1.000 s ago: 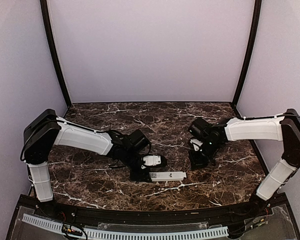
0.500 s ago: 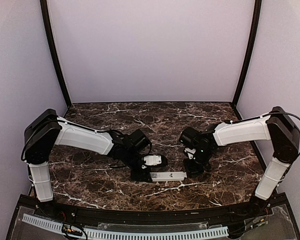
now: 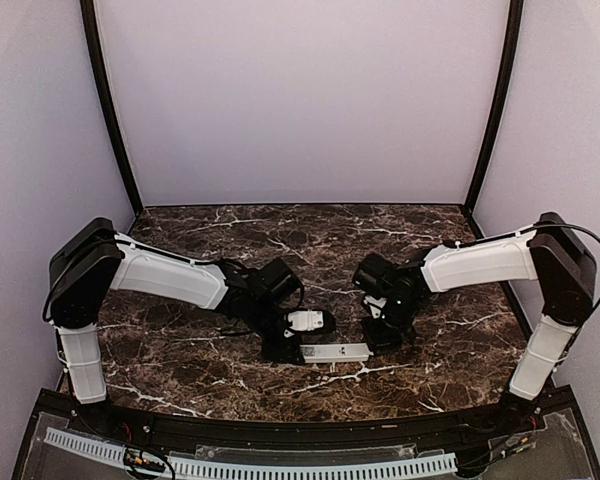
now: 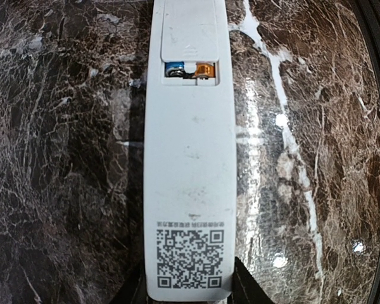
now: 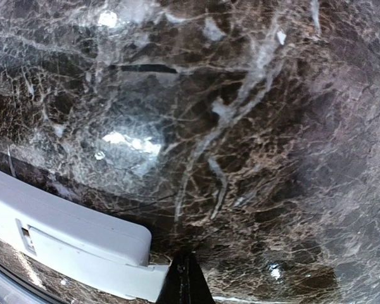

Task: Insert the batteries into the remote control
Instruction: Adjust the battery cover on the remote control without the battery cover.

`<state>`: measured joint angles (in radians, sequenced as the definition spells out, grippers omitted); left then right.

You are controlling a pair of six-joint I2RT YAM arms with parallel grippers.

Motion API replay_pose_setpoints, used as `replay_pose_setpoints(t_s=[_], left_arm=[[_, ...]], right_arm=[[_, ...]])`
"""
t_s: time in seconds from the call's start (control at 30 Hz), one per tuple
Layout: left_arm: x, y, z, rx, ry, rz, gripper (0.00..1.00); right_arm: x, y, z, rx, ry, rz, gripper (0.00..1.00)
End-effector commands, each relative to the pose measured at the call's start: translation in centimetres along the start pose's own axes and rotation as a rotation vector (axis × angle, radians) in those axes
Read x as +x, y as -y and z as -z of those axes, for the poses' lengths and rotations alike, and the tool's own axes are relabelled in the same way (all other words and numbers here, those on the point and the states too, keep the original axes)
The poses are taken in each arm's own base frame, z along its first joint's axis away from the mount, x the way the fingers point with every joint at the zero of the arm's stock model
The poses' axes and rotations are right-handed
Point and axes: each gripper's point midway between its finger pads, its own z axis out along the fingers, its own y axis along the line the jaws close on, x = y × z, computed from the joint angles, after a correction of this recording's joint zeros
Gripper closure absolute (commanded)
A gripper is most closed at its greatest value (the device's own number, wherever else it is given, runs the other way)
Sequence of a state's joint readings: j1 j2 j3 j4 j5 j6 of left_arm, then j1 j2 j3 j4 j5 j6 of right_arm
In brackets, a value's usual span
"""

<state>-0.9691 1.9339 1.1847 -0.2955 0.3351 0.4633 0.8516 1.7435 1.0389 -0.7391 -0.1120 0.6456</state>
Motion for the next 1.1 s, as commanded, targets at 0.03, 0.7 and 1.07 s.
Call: replay_pose_setpoints(t_s=[0.03,0.7,1.07], left_arm=[[1.7,1.2,-0.9,0.044,-0.073,0.007,0.65],[1.8,1.2,-1.0,0.041,-0.081,0.003,0.65],[1.9,1.2,-1.0,0.040,-0.087,0.004,0.65]], right_arm=[[-0.5,-1.1,-0.1,-0.002,0.008,0.008,1.00],[0.3,1.2,0.5,0.104,-0.001,0.016,1.00],[-1.6,-1.2,4.8,-0.085,0.129,0.095,1.00]])
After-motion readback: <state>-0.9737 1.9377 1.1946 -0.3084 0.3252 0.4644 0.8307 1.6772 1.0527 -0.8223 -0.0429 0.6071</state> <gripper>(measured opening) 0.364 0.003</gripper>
